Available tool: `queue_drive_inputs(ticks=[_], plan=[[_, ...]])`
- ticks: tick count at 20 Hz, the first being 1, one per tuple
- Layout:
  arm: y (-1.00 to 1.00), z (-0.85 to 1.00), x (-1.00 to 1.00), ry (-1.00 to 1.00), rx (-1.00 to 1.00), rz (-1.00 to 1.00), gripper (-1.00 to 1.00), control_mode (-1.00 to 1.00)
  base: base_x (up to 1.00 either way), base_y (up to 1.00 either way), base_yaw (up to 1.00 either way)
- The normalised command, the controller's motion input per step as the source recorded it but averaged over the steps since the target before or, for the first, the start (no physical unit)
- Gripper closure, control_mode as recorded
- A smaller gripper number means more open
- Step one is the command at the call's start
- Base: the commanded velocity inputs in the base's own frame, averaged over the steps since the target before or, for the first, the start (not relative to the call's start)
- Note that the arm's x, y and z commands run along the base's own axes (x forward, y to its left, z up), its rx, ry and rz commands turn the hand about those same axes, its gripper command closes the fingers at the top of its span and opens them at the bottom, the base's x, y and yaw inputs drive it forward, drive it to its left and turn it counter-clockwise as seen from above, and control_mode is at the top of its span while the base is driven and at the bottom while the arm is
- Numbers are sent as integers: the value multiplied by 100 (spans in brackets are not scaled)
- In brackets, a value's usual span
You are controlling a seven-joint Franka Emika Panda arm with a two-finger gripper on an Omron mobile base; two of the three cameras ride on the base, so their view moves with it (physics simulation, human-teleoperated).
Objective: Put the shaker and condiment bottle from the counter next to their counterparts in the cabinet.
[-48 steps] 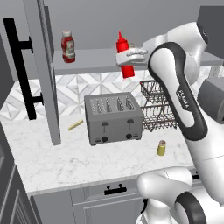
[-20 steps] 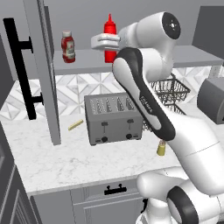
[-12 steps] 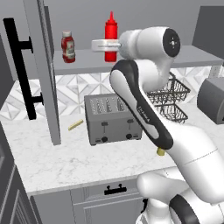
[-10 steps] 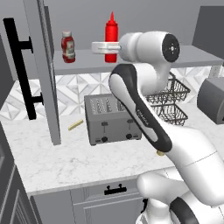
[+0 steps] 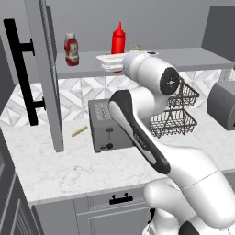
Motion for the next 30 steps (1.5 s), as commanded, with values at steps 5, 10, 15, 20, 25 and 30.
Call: queue_drive_inputs(ticks=[5,10,15,20,25,30], plan=[[0,-5,12,-2,0,-9,100,-100,0,0,0],[3,-16,27,0,-1,-7,100,-100,0,0,0],[12,-20,36,0,-1,-5,100,-100,0,0,0],[15,-21,39,0,0,-6,100,-100,0,0,0],[7,-16,43,0,0,-6,100,-100,0,0,0],[2,-16,47,0,0,-4,100,-100,0,0,0]])
